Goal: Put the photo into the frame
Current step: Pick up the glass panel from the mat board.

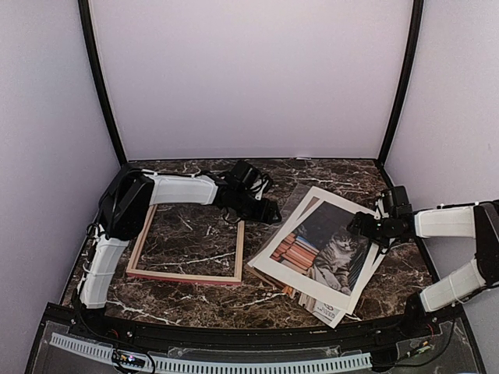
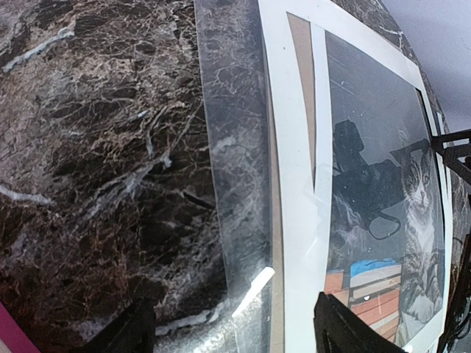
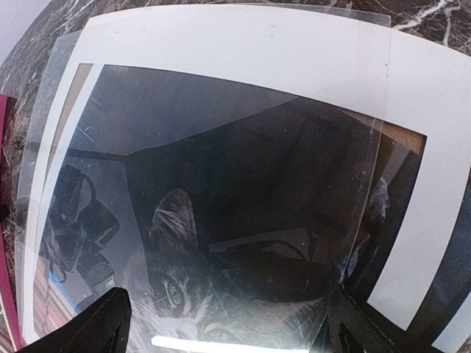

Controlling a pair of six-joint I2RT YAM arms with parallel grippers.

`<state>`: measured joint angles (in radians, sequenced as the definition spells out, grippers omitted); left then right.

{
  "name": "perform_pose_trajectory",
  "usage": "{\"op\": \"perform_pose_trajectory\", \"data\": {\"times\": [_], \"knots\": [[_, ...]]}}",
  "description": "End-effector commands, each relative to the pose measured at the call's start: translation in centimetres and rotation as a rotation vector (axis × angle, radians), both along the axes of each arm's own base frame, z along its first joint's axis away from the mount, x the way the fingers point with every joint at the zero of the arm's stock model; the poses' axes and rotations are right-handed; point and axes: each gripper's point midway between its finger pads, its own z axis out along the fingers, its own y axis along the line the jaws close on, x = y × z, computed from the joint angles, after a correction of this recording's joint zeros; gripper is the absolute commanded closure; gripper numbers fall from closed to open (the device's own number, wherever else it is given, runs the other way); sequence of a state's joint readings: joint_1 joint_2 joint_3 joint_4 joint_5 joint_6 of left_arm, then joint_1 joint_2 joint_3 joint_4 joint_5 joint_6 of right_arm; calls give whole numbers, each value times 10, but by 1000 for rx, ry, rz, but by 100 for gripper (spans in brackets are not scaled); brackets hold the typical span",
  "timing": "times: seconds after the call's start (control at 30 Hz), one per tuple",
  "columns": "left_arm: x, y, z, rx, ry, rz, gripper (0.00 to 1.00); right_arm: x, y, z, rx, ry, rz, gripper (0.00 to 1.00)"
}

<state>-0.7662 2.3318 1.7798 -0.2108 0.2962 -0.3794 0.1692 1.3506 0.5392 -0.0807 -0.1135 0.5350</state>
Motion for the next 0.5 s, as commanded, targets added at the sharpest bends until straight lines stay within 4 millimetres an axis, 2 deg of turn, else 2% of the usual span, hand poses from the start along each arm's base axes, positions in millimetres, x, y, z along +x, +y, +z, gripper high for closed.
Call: {"op": "perform_pose_trajectory", "data": {"times": [0.0, 0.3, 0.47], "knots": [[-12, 0, -3, 19, 75, 8, 25, -11, 4, -18, 48, 76, -8, 6], [-26, -4, -6, -12, 167, -9, 26, -3, 3, -17, 38, 74, -21, 6], [-34, -9, -7, -50, 224, -30, 26, -3, 6, -23, 49, 92, -4, 8]]}}
